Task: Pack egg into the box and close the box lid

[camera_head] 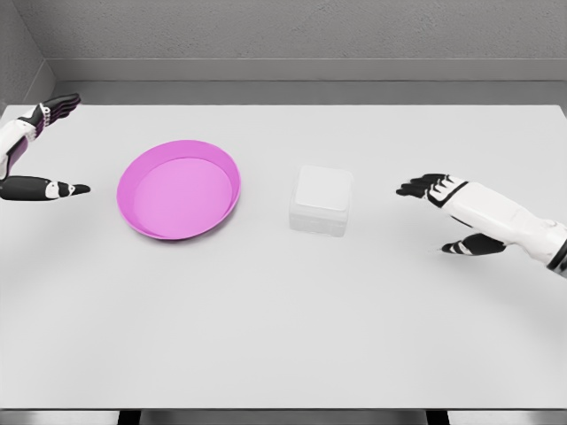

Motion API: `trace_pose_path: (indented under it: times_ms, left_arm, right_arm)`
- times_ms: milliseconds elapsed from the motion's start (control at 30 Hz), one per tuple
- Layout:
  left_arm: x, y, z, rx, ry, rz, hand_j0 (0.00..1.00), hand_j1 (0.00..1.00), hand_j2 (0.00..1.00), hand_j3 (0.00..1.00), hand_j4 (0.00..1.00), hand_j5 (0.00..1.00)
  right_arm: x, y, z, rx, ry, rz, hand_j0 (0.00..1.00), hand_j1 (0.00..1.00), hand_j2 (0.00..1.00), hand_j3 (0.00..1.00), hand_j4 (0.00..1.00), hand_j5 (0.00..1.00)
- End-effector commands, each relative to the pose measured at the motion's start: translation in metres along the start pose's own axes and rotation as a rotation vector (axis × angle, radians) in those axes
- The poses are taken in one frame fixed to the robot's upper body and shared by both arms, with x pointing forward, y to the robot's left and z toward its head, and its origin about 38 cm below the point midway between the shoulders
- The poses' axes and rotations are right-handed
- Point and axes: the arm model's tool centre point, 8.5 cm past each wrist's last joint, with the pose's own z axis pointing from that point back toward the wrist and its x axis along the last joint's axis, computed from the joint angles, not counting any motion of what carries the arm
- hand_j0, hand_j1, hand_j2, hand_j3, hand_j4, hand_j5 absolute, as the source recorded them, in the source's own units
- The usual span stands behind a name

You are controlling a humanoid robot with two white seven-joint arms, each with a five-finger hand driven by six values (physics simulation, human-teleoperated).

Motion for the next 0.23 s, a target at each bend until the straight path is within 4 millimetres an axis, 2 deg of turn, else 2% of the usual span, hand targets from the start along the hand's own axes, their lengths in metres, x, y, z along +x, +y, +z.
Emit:
trace_pose_path:
  times_ms: [0,200]
  left_arm:
    - [0.0001,0.0011,0.0004,0.004,-0.001,0.005,1.00,1.00,1.00,1.00,1.00,1.00]
    - [-0.0004,0.0011,0.0006,0.004,0.000,0.005,1.00,1.00,1.00,1.00,1.00,1.00]
  right_arm:
    - [-0.0093,-0.0238,0.0136,-0.050,0.040,0.031,1.00,1.00,1.00,1.00,1.00,1.00]
    - [-0.0089,-0.0201,0.0138,-0.047,0.040,0.024,1.00,1.00,1.00,1.00,1.00,1.00]
